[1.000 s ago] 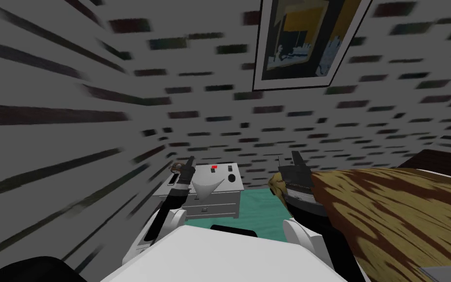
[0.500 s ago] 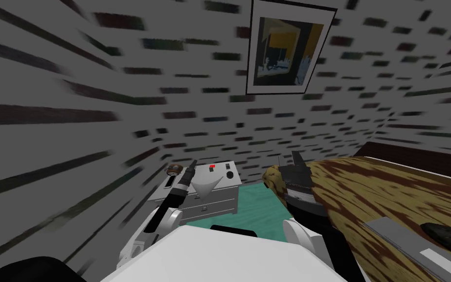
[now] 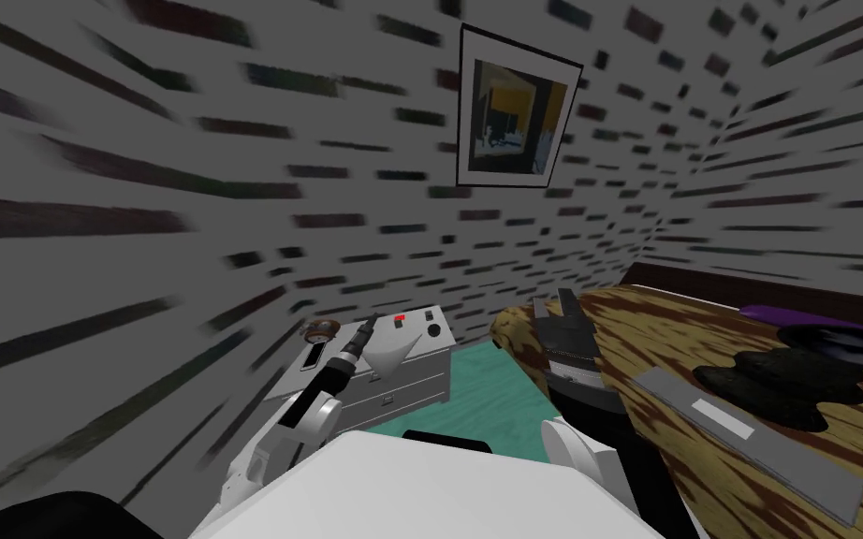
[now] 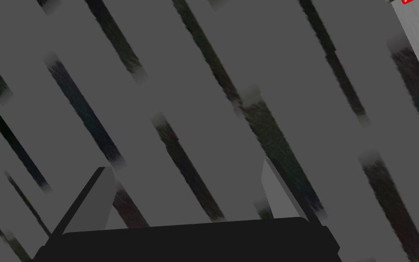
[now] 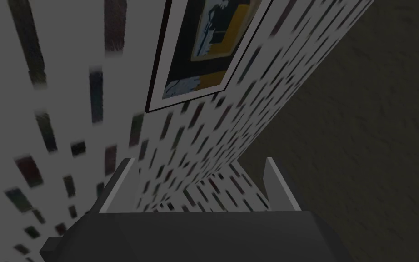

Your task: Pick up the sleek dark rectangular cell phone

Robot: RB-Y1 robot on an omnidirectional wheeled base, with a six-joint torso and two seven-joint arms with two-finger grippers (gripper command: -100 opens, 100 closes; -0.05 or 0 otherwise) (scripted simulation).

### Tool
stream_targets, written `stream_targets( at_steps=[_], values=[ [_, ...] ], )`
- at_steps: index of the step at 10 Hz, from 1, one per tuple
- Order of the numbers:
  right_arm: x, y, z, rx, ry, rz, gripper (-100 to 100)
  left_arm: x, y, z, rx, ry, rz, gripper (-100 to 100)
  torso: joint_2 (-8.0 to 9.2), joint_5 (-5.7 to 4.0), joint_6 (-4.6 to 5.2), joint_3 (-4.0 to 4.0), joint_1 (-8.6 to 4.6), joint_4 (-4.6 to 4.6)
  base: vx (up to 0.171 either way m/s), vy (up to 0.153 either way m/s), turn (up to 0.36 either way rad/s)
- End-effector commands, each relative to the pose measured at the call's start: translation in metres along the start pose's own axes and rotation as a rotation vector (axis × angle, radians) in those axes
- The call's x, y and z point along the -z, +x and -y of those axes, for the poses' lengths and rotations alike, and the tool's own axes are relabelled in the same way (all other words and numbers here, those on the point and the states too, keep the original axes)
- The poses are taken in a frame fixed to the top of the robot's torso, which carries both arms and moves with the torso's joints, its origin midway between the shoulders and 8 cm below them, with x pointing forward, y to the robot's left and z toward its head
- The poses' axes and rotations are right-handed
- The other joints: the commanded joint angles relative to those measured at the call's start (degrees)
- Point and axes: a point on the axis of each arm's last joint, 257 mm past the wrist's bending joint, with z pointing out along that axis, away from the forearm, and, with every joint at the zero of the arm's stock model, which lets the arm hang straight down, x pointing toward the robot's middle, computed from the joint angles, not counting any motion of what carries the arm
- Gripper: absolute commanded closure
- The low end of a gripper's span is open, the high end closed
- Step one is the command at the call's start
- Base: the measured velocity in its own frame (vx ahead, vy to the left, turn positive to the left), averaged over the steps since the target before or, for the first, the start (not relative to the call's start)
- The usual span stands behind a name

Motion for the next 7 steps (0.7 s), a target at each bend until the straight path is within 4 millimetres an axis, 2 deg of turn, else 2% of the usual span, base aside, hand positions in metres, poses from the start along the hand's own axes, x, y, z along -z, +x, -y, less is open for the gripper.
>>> stream_targets(
  at_steps=[1,2,3,4,5,6,7],
  values=[
    [0.0,0.0,0.0,0.0,0.0,0.0,0,0.001,0.001,-0.029,-0.037,-0.07,-0.04,-100,0.0,0.0,0.0,0.0,0.0,0.0,-0.062,0.014,-0.211],
    [0.0,0.0,0.0,0.0,0.0,0.0,0,0.001,0.001,-0.048,-0.065,-0.114,-0.068,-100,0.02,-0.01,0.03,0.01,-0.01,0.0,-0.086,0.025,-0.412],
    [0.0,0.0,0.0,0.0,0.0,0.0,0,0.002,0.0,-0.055,-0.079,-0.131,-0.081,-100,0.07,0.0,0.07,0.03,0.01,0.01,-0.059,0.028,-0.18],
    [0.0,0.0,0.0,0.0,0.0,0.0,0,0.005,0.0,-0.082,-0.101,-0.195,-0.114,-100,0.02,0.0,-0.01,0.01,0.03,0.0,-0.04,0.01,-0.312],
    [0.0,0.0,0.0,0.0,0.0,0.0,0,0.005,-0.001,-0.082,-0.11,-0.194,-0.118,-100,-0.04,0.0,0.05,-0.03,-0.02,-0.01,-0.031,0.009,-0.108],
    [0.0,0.0,0.0,0.0,0.0,0.0,0,0.008,-0.001,-0.108,-0.132,-0.26,-0.151,-100,-0.09,-0.01,-0.03,-0.05,-0.02,-0.02,-0.03,-0.002,-0.209],
    [0.0,0.0,0.0,0.0,0.0,0.0,0,0.01,-0.003,-0.126,-0.164,-0.302,-0.181,-100,-0.11,-0.01,0.03,-0.07,-0.05,-0.03,-0.036,-0.011,-0.401]
  ],
)
